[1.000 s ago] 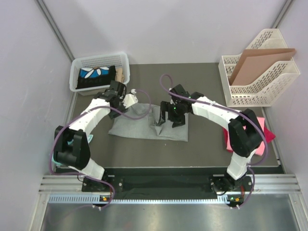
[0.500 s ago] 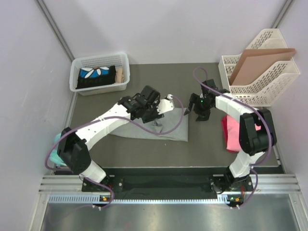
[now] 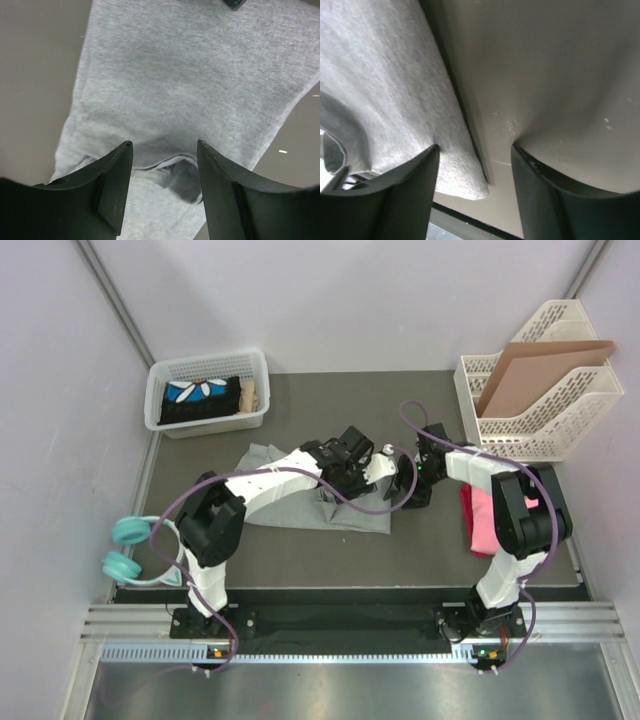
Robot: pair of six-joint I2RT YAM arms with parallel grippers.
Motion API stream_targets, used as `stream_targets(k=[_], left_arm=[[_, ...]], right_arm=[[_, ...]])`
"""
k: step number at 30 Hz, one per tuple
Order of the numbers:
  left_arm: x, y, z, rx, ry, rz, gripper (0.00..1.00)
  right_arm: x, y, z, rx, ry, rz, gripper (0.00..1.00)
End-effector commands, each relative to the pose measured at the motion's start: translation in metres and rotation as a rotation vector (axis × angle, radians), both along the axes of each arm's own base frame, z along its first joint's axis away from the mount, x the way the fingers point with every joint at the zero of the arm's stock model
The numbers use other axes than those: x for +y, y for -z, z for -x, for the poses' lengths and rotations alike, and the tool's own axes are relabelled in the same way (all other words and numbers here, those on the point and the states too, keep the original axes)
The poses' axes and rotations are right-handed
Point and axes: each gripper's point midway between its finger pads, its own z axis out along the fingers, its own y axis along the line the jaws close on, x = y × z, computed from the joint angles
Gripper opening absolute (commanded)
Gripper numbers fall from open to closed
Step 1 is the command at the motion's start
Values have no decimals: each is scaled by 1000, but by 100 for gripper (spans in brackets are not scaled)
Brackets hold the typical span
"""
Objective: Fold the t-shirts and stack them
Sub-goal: Fold the tshirt
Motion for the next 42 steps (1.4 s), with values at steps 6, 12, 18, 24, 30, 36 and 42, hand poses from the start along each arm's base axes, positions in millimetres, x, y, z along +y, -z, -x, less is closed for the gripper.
stream_targets(k=[6,12,18,24,30,36,42], left_arm=[[-4,10,6,33,-31,23,59],[47,20,21,-8,-58,-94,59],[84,24,34,-28,-81,-163,59],[93,2,32,-79,-101,-147,59],[118,-23,13,-143,-180,-123,59],[172,-56,-20,-181,-334,-59,60],[219,-57,-26,-169,-432,-50,60]], right_arm=[[2,17,-5,-16,-9,-25,51],[5,22,-7,-9,-13,-36,50],[5,24,-7,-10,-19,-32,50],[5,33,-8,8,-23,-29,50],[15,49,-2,57,-37,-81,48],[28,53,3,67,-62,-131,34],[37,51,4,65,-81,-159,19]])
